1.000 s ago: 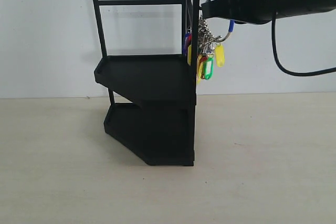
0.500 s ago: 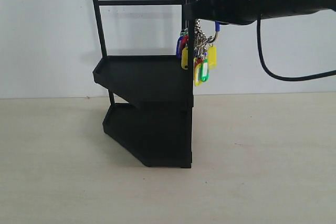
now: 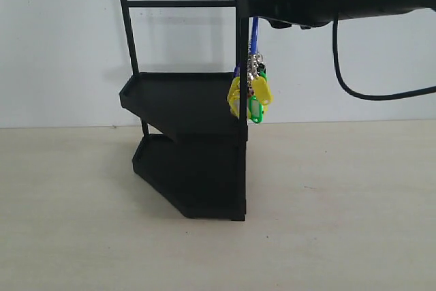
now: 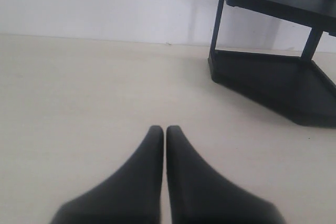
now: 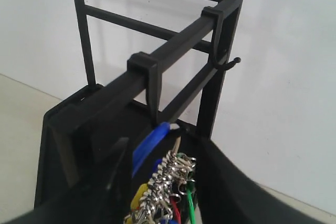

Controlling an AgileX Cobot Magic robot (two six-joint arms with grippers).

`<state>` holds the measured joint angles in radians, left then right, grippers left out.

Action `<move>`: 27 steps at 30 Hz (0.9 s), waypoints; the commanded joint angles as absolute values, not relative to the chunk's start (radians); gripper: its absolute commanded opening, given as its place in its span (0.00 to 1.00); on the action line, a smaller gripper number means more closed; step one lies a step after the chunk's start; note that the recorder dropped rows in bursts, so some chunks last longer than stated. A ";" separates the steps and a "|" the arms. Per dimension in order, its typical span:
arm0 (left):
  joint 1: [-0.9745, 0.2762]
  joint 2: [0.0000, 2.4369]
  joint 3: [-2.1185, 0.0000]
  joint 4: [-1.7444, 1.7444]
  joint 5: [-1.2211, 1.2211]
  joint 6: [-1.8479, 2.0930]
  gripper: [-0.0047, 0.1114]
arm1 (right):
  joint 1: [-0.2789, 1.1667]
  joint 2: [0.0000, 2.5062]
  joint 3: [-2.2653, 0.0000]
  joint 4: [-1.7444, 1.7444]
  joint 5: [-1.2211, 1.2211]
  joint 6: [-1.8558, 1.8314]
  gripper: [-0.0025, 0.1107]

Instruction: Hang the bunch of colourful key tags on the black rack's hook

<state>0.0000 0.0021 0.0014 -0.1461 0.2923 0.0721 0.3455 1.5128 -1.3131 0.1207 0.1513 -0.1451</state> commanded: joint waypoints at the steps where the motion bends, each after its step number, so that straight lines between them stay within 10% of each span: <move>1: -0.001 0.000 0.000 -0.141 0.284 0.075 0.08 | 0.303 1.499 -1.316 0.120 0.188 -0.107 0.33; 27: -0.001 0.000 0.000 -0.141 0.284 0.075 0.08 | 0.178 1.320 -0.935 0.129 0.224 0.019 0.32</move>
